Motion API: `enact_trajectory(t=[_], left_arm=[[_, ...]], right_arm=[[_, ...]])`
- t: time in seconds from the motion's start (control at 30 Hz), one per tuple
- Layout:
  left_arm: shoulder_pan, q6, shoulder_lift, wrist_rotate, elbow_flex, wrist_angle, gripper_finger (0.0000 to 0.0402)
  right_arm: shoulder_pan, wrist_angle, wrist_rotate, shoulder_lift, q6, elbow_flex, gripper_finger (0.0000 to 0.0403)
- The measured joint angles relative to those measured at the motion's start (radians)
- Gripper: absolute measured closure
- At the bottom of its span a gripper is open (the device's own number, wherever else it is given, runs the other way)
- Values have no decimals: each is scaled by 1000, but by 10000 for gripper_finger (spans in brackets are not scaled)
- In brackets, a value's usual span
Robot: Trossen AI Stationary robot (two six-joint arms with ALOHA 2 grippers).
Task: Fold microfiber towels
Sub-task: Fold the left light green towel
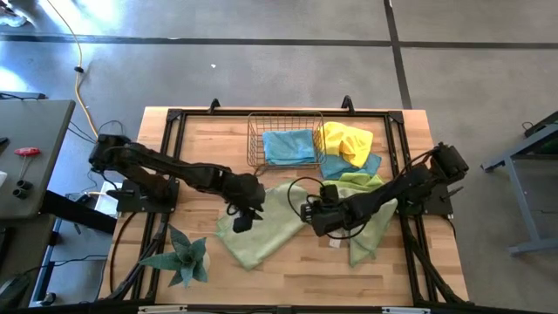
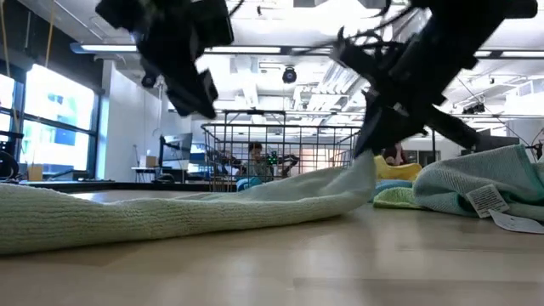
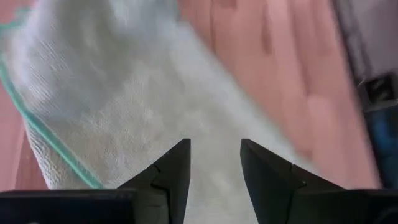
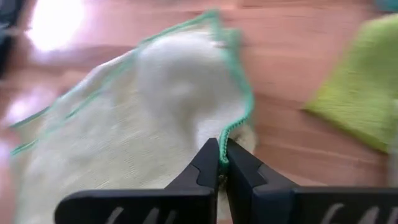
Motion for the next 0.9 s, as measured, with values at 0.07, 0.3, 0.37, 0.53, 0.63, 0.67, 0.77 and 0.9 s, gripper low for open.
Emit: enact_trajectory(t=[0.07, 0.3, 0.37, 0.53, 0.63, 0.67, 0.77, 0.9], left_arm=[[0, -57, -48, -2, 0, -9, 271], [-5, -175, -230, -15, 3, -2, 271], [-13, -185, -284, -31, 3, -1, 271], [-46, -190, -411, -53, 4, -6, 271], [-70, -191, -477, -60, 3, -21, 271], [-80, -191, -496, -71, 4, -26, 271], [-110, -191, -545, -112, 3, -45, 271], [-144, -192, -594, -136, 3, -61, 271]], right_arm=[[-6, 76, -13, 1, -67, 0, 402], [-48, 406, -43, 81, -181, 1, 402], [-52, 525, -50, 122, -184, 1, 403], [-44, 623, -40, 228, -203, 106, 403], [-37, 599, -62, 294, -245, 211, 403], [-35, 580, -74, 318, -257, 252, 403], [-25, 501, -90, 388, -270, 375, 403], [-15, 397, -122, 481, -277, 530, 403]])
